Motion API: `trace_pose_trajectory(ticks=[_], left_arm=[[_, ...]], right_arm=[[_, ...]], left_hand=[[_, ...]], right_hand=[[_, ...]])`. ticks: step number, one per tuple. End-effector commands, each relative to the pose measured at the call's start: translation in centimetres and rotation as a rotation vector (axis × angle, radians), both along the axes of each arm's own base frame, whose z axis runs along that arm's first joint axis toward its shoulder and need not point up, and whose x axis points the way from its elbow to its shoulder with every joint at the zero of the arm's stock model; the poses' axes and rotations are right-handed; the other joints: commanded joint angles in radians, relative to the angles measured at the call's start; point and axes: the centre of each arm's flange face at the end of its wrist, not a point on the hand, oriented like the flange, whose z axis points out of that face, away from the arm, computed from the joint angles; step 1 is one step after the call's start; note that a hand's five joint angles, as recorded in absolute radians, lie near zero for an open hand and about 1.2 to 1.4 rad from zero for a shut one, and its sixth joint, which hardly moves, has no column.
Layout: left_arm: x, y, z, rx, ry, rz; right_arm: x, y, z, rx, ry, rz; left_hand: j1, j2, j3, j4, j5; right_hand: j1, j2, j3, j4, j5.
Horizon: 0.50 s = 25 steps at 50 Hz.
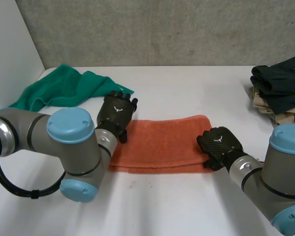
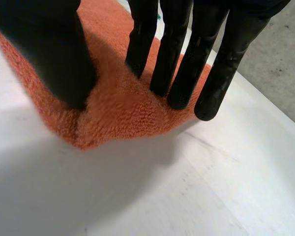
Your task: Fold the laundry.
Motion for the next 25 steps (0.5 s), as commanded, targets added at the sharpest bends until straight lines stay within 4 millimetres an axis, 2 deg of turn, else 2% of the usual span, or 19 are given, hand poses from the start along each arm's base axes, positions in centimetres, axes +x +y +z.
trace_pose_trajectory(ticks=[1,7,9,10,13,14,16,18,21,25], left_arm=[[1.0,1.8,2.5,-0.023,0.02,-0.006],[1.9,2.6,4.5,-0.051,0.042,0.0],[2.3,2.8,5.1,-0.062,0.048,0.006],[2.4,2.8,5.3,-0.066,0.051,0.009],[3.4,2.4,5.9,-0.075,0.056,0.038],[3.6,2.2,5.9,-0.076,0.056,0.046],[4.3,1.8,5.9,-0.073,0.054,0.069],[4.7,1.5,5.9,-0.069,0.056,0.086],[5.4,1.1,5.8,-0.048,0.085,0.11],[6.1,0.8,5.5,-0.002,0.14,0.138]], right_arm=[[-1.2,-0.8,0.5,-0.1,0.16,-0.056],[-1.1,-1.7,2.5,-0.317,0.415,-0.007],[-0.4,-1.7,3.1,-0.374,0.449,0.023],[0.8,-1.4,3.8,-0.432,0.459,0.068],[4.5,0.6,4.8,-0.532,0.411,0.187],[7.2,2.4,5.4,-0.598,0.355,0.282],[9.5,4.5,5.1,-0.64,0.306,0.39],[12.0,7.1,3.5,-0.664,0.246,0.55],[13.8,9.9,1.4,-0.654,0.194,0.72],[14.2,10.8,0.7,-0.6,0.148,0.767]], left_hand=[[-0.017,-0.029,-0.035,-0.027,-0.048],[-0.018,-0.03,-0.036,-0.028,-0.049],[-0.018,-0.03,-0.036,-0.028,-0.049],[-0.018,-0.03,-0.036,-0.028,-0.049],[-0.018,-0.03,-0.036,-0.028,-0.049],[-0.018,-0.03,-0.036,-0.028,-0.049],[-0.018,-0.03,-0.036,-0.028,-0.049],[-0.017,-0.029,-0.035,-0.027,-0.049],[-0.014,-0.026,-0.032,-0.025,-0.046],[-0.014,-0.026,-0.032,-0.025,-0.046]], right_hand=[[0.619,0.462,0.459,0.464,0.497],[0.619,0.462,0.459,0.464,0.497],[0.619,0.462,0.459,0.464,0.497],[0.619,0.462,0.459,0.464,0.497],[0.619,0.462,0.459,0.464,0.497],[0.619,0.462,0.459,0.464,0.497],[0.619,0.462,0.459,0.464,0.497],[0.619,0.462,0.459,0.464,0.497],[0.619,0.462,0.459,0.464,0.497],[0.619,0.462,0.459,0.464,0.497]])
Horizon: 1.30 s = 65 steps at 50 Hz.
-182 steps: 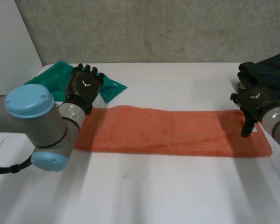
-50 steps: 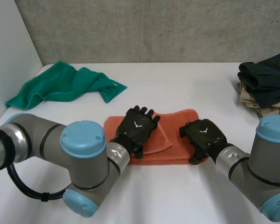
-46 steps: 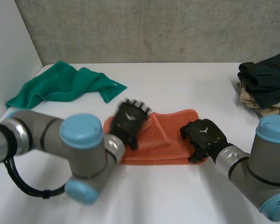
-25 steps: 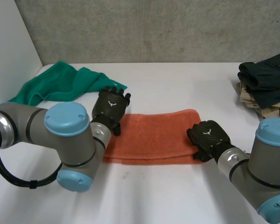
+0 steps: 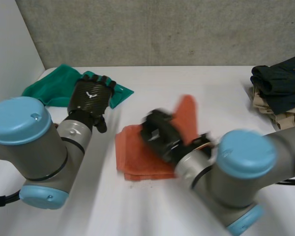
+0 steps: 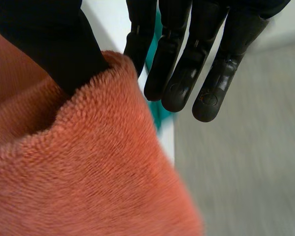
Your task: Fold the laundry.
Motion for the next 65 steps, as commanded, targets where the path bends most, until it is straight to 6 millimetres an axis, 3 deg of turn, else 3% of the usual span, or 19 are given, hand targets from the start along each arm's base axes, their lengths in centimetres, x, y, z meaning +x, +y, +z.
trace_pose_trajectory(ticks=[1,3,4,7,8,12,15,20,32,38,43,47,50,53,55,62,65], left_arm=[[1.4,-0.9,-0.4,0.069,0.096,0.048],[1.4,-0.8,-0.4,0.076,0.109,0.047],[1.4,-0.8,-0.4,0.079,0.116,0.044],[1.1,-0.7,-0.3,0.078,0.126,0.037],[1.0,-0.6,-0.3,0.077,0.127,0.032],[-0.1,0.2,0.0,0.071,0.134,-0.009],[-1.9,2.0,0.4,0.065,0.143,-0.075],[-3.5,3.6,-0.2,0.104,0.14,-0.131],[-2.8,4.0,-7.7,0.421,-0.065,-0.023],[-2.4,3.5,-8.2,0.435,-0.082,0.013],[-3.4,3.4,-6.7,0.398,-0.055,-0.055],[-4.4,3.5,-1.7,0.294,0.039,-0.179],[-4.6,3.4,0.6,0.24,0.079,-0.239],[-4.4,3.3,3.1,0.188,0.117,-0.316],[-4.3,3.5,4.6,0.166,0.133,-0.395],[-4.4,5.4,6.0,0.198,0.137,-0.621],[-4.3,5.9,6.0,0.222,0.131,-0.65]], right_arm=[[2.8,4.4,-2.7,0.118,-0.028,0.239],[2.6,3.9,-2.5,0.171,-0.062,0.204],[2.4,3.1,-2.1,0.246,-0.117,0.149],[1.5,1.0,-0.5,0.373,-0.253,0.026],[0.5,-0.7,1.4,0.438,-0.37,-0.056],[-1.8,-2.7,4.7,0.62,-0.566,-0.173],[-2.5,-3.5,5.0,0.722,-0.578,-0.217],[-2.5,-5.5,3.2,0.866,-0.502,-0.312],[-1.5,-7.7,-2.3,1.036,-0.323,-0.441],[-1.2,-7.4,-2.2,0.973,-0.266,-0.429],[-1.6,-7.5,1.6,0.857,-0.342,-0.412],[-2.0,-6.6,3.1,0.789,-0.387,-0.377],[-2.7,-5.6,3.9,0.74,-0.418,-0.356],[-3.3,-4.7,3.5,0.72,-0.407,-0.352],[-3.9,-3.7,2.1,0.721,-0.369,-0.355],[-3.1,-0.2,-1.1,0.707,-0.295,-0.281],[-2.7,0.2,-2.5,0.704,-0.283,-0.267]], left_hand=[[-0.011,-0.024,-0.03,-0.022,-0.043],[-0.011,-0.023,-0.03,-0.022,-0.043],[-0.011,-0.023,-0.03,-0.022,-0.043],[-0.005,-0.018,-0.024,-0.016,-0.037],[-0.005,-0.018,-0.024,-0.016,-0.037],[-0.002,-0.015,-0.021,-0.013,-0.034],[0.007,-0.006,-0.012,-0.004,-0.025],[0.042,0.029,0.023,0.031,0.01],[0.01,-0.003,-0.009,-0.001,-0.022],[0.015,0.003,-0.003,0.005,-0.016],[0.009,-0.003,-0.009,-0.001,-0.022],[0.018,0.006,0.0,0.008,-0.013],[0.018,0.006,0.0,0.008,-0.013],[0.027,0.015,0.009,0.017,-0.004],[0.027,0.015,0.009,0.017,-0.004],[0.027,0.015,0.009,0.017,-0.004],[0.024,0.012,0.006,0.014,-0.007]], right_hand=[[0.348,0.154,0.142,0.139,0.161],[-0.312,-0.507,-0.519,-0.522,-0.499],[-0.805,-0.999,-1.011,-1.014,-0.992],[-0.805,-0.999,-1.011,-1.014,-0.992],[-0.805,-0.999,-1.011,-1.014,-0.992],[-0.805,-0.999,-1.011,-1.014,-0.992],[-0.805,-0.999,-1.011,-1.014,-0.992],[-0.805,-0.999,-1.011,-1.014,-0.992],[-0.805,-0.999,-1.011,-1.014,-0.992],[-0.783,-0.977,-0.989,-0.993,-0.97],[-0.753,-0.948,-0.96,-0.963,-0.94],[-0.805,-0.999,-1.011,-1.014,-0.992],[-0.805,-0.999,-1.011,-1.014,-0.992],[-0.805,-0.999,-1.011,-1.014,-0.992],[-0.805,-0.999,-1.011,-1.014,-0.992],[-0.805,-0.999,-1.011,-1.014,-0.992],[-0.805,-0.999,-1.011,-1.014,-0.992]])
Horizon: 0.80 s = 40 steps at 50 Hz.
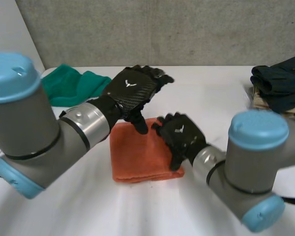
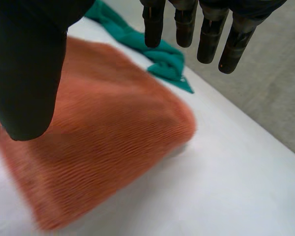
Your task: Fold the laundry.
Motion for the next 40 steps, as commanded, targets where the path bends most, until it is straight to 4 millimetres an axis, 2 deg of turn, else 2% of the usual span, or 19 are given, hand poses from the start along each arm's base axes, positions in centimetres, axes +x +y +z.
trace_pose_trajectory(ticks=[1,11,14,24,31,36,40], left_arm=[[0.2,1.6,0.4,0.046,-0.009,-0.15],[0.2,1.6,0.2,0.051,-0.013,-0.144],[0.2,1.6,0.1,0.054,-0.014,-0.144],[0.3,1.6,0.0,0.054,-0.015,-0.137],[0.2,1.6,0.1,0.052,-0.014,-0.137],[0.3,1.6,0.1,0.052,-0.014,-0.137],[0.3,1.6,0.1,0.052,-0.014,-0.136]], right_arm=[[1.4,2.3,-3.8,-0.02,0.028,0.078],[2.8,0.7,-5.7,-0.08,0.052,0.094],[3.3,0.1,-5.9,-0.099,0.052,0.101],[4.2,-0.9,-6.0,-0.12,0.036,0.106],[4.6,-1.3,-5.5,-0.13,0.018,0.109],[4.8,-1.5,-5.6,-0.13,0.012,0.109],[4.9,-1.7,-5.7,-0.135,0.012,0.108]], left_hand=[[0.024,0.012,0.006,0.014,-0.007],[0.021,0.009,0.003,0.011,-0.01],[0.018,0.006,0.0,0.008,-0.013],[0.018,0.006,0.0,0.008,-0.013],[0.021,0.009,0.003,0.011,-0.01],[0.021,0.009,0.003,0.011,-0.01],[0.024,0.012,0.006,0.014,-0.007]], right_hand=[[-0.027,-0.042,-0.039,-0.059,-0.068],[0.025,0.009,0.013,-0.008,-0.017],[0.291,0.275,0.279,0.258,0.249],[0.65,0.634,0.638,0.617,0.608],[0.641,0.626,0.629,0.609,0.6],[0.427,0.412,0.415,0.395,0.386],[0.485,0.47,0.473,0.453,0.444]])
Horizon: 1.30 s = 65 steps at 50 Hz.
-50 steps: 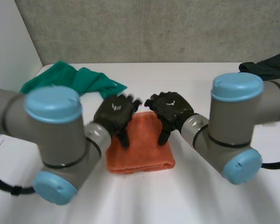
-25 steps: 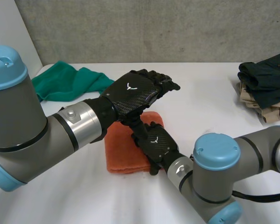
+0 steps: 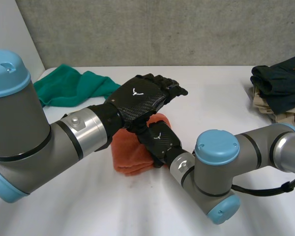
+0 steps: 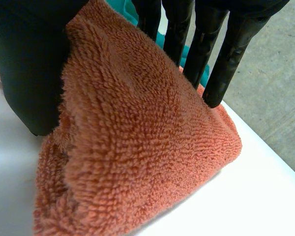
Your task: Fold the laundry.
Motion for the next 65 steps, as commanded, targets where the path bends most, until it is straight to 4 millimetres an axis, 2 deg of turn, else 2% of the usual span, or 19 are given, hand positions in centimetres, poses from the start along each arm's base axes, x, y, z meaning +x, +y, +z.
trace_pose_trajectory(ticks=[1,2,3,5,12,19,20,27,31,32,34,36,38,39,45,50,54,57,65], left_arm=[[0.0,0.0,0.0,0.0,0.0,0.0],[0.0,0.0,0.0,0.001,-0.001,0.0],[0.0,0.0,0.0,0.001,-0.001,0.0],[0.0,0.0,0.1,-0.002,0.001,0.0],[0.1,-0.2,0.2,-0.006,0.003,0.012],[1.4,-1.5,1.5,-0.039,0.022,0.089],[1.6,-1.7,1.6,-0.041,0.024,0.097],[2.3,-2.4,2.5,-0.06,0.041,0.128],[2.4,-2.5,2.5,-0.061,0.042,0.131],[2.4,-2.5,2.5,-0.061,0.042,0.13],[2.4,-2.5,2.5,-0.061,0.042,0.133],[2.4,-2.5,2.5,-0.061,0.042,0.133],[2.4,-2.5,2.5,-0.061,0.042,0.133],[2.4,-2.5,2.5,-0.061,0.042,0.133],[2.4,-2.4,2.4,-0.057,0.039,0.13],[2.2,-2.1,2.4,-0.056,0.039,0.121],[2.0,-1.7,2.3,-0.053,0.038,0.11],[1.8,-1.0,2.4,-0.056,0.039,0.093],[1.7,-0.3,2.8,-0.065,0.046,0.081]], right_arm=[[0.2,-0.3,-0.2,-0.003,-0.001,-0.001],[0.3,-0.4,-0.3,-0.004,-0.002,-0.001],[0.3,-0.5,-0.3,-0.005,-0.003,-0.004],[0.4,-0.7,-0.3,-0.01,-0.002,-0.005],[0.7,-2.1,1.4,-0.061,-0.036,-0.026],[-1.6,-7.6,4.5,-0.163,-0.076,-0.114],[-2.1,-9.0,5.4,-0.205,-0.077,-0.123],[-4.0,-14.0,10.2,-0.376,-0.14,-0.093],[-5.8,-17.1,13.9,-0.494,-0.181,-0.094],[-7.1,-18.6,15.6,-0.547,-0.2,-0.111],[-8.6,-20.0,17.2,-0.592,-0.22,-0.136],[-11.9,-22.6,19.4,-0.651,-0.253,-0.188],[-13.4,-23.7,20.5,-0.674,-0.275,-0.205],[-15.5,-25.0,21.6,-0.701,-0.303,-0.218],[-21.8,-28.7,21.0,-0.727,-0.333,-0.191],[-28.3,-30.7,17.2,-0.645,-0.336,-0.182],[-32.1,-31.2,15.0,-0.597,-0.358,-0.208],[-34.5,-31.4,12.8,-0.569,-0.362,-0.225],[-37.5,-31.2,7.5,-0.472,-0.308,-0.211]], left_hand=[[0.024,0.012,0.006,0.014,-0.007],[0.021,0.009,0.003,0.011,-0.01],[0.024,0.012,0.006,0.014,-0.007],[0.021,0.009,0.003,0.011,-0.01],[0.027,0.015,0.009,0.017,-0.004],[0.03,0.018,0.012,0.02,-0.001],[0.03,0.018,0.012,0.02,-0.001],[0.03,0.018,0.012,0.02,-0.001],[0.03,0.018,0.012,0.02,-0.001],[0.03,0.018,0.012,0.02,-0.001],[0.03,0.018,0.012,0.02,-0.001],[0.03,0.018,0.012,0.02,-0.001],[0.03,0.018,0.012,0.02,-0.001],[0.03,0.018,0.012,0.02,-0.001],[0.03,0.018,0.012,0.02,-0.001],[0.03,0.018,0.012,0.02,-0.001],[0.03,0.018,0.012,0.02,-0.001],[0.03,0.018,0.012,0.02,-0.001],[0.03,0.018,0.012,0.02,-0.001]], right_hand=[[0.225,0.123,0.134,0.125,0.126],[0.33,0.228,0.24,0.231,0.232],[0.619,0.517,0.529,0.52,0.52],[0.844,0.742,0.753,0.745,0.745],[0.865,0.763,0.774,0.765,0.766],[0.865,0.763,0.774,0.765,0.766],[0.865,0.763,0.774,0.765,0.766],[0.865,0.763,0.774,0.765,0.766],[0.865,0.763,0.774,0.765,0.766],[0.865,0.763,0.774,0.765,0.766],[0.865,0.763,0.774,0.765,0.766],[0.865,0.763,0.774,0.765,0.766],[0.865,0.763,0.774,0.765,0.766],[0.865,0.763,0.774,0.765,0.766],[0.865,0.763,0.774,0.765,0.766],[0.865,0.763,0.774,0.765,0.766],[0.865,0.763,0.774,0.765,0.766],[0.865,0.763,0.774,0.765,0.766],[0.865,0.763,0.774,0.765,0.766]])
